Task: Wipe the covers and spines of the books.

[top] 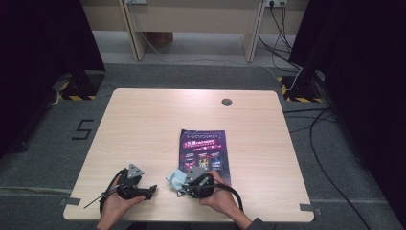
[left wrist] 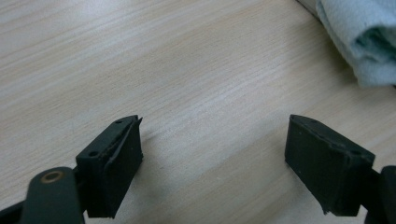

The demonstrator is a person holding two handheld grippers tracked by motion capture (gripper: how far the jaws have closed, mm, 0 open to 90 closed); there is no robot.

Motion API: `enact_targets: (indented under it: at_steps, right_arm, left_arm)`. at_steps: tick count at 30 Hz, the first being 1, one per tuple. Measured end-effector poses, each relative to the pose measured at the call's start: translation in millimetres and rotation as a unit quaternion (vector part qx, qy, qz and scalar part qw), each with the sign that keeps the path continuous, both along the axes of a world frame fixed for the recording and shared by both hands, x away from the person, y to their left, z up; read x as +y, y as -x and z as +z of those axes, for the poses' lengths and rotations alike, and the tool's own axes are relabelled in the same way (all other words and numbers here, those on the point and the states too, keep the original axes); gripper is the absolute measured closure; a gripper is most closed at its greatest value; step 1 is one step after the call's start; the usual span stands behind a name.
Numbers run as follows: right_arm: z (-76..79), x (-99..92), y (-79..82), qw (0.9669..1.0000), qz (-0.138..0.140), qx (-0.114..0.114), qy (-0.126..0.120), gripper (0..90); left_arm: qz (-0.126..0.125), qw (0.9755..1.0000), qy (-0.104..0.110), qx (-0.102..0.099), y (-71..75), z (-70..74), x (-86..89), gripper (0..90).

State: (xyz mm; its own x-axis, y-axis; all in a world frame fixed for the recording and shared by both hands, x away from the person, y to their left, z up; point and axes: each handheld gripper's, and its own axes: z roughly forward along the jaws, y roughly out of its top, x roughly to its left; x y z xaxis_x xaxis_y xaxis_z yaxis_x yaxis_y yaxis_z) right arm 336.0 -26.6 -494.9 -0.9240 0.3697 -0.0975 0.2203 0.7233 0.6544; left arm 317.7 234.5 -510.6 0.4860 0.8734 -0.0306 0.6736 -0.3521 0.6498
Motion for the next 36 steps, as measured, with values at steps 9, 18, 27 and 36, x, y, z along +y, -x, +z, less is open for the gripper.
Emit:
enact_targets:
  at_steps: [9, 18, 27, 36]
  right_arm:
    - [-0.3, 9.6, 10.1, 0.9997, 0.022, 0.007, -0.003, 72.7]
    - [0.5, -1.4, -2.3, 0.9989, 0.013, 0.039, -0.021, 72.9]
    - [1.7, -37.8, -30.3, 0.9973, -0.055, 0.044, -0.019, 73.1]
    - [3.1, -70.1, -51.3, 0.9932, -0.113, 0.026, -0.006, 73.1]
  left_arm:
    - [0.003, 1.0, -0.003, 0.002, 0.1, -0.2, 1.4, 16.7]
    - [0.004, 1.0, 0.0, 0.0, 0.4, -1.0, 0.4, 15.6]
    - [0.003, 1.0, -0.002, 0.001, 0.7, -0.7, 0.0, 15.3]
    - [0.003, 1.0, -0.001, 0.0, 1.1, -1.1, -0.7, 14.8]
